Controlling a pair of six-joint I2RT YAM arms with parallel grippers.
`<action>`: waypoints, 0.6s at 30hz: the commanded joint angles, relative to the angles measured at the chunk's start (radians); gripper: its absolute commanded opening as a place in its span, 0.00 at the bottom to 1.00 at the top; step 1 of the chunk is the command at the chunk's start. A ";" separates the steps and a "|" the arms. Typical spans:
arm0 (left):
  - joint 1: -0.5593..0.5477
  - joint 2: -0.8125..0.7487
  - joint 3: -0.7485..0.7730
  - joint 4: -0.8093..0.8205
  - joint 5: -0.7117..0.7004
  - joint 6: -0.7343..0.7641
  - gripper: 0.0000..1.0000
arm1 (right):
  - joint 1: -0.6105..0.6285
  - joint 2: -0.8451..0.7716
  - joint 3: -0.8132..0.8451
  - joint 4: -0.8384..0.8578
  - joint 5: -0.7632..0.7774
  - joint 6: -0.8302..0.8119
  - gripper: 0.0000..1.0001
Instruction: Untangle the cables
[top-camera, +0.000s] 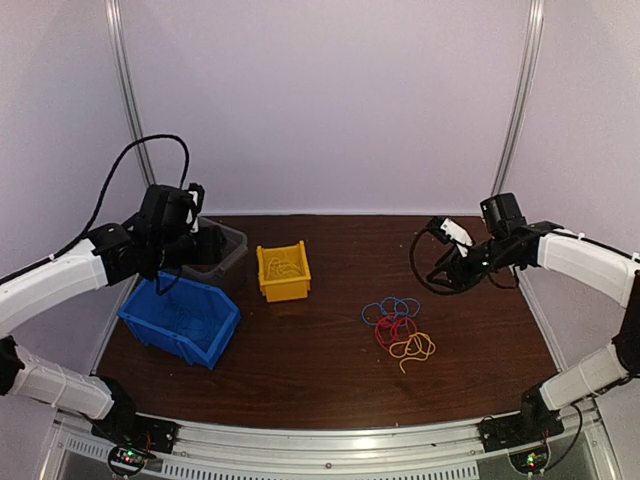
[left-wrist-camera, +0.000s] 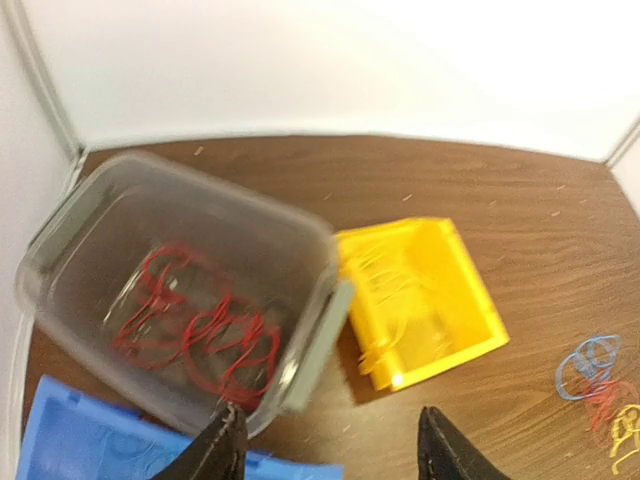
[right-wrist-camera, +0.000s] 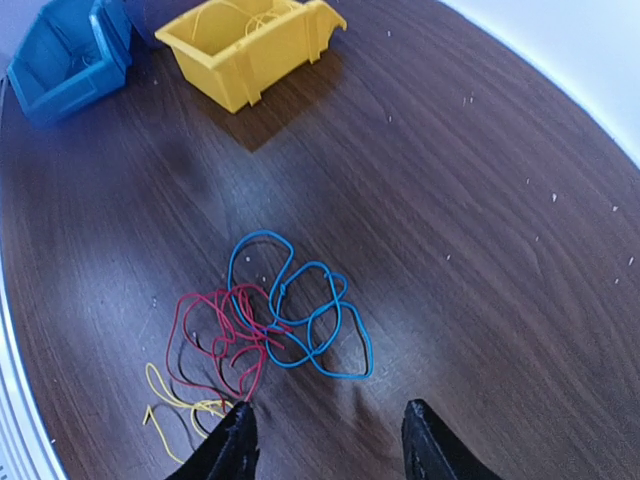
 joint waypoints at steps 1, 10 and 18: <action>-0.093 0.094 0.062 0.415 0.089 0.173 0.59 | -0.006 0.044 -0.039 -0.090 0.125 -0.083 0.50; -0.351 0.502 0.268 0.487 0.143 0.241 0.59 | -0.008 0.283 0.042 -0.075 0.162 -0.064 0.43; -0.408 0.583 0.175 0.664 0.310 0.073 0.58 | -0.013 0.470 0.147 -0.087 0.078 -0.074 0.42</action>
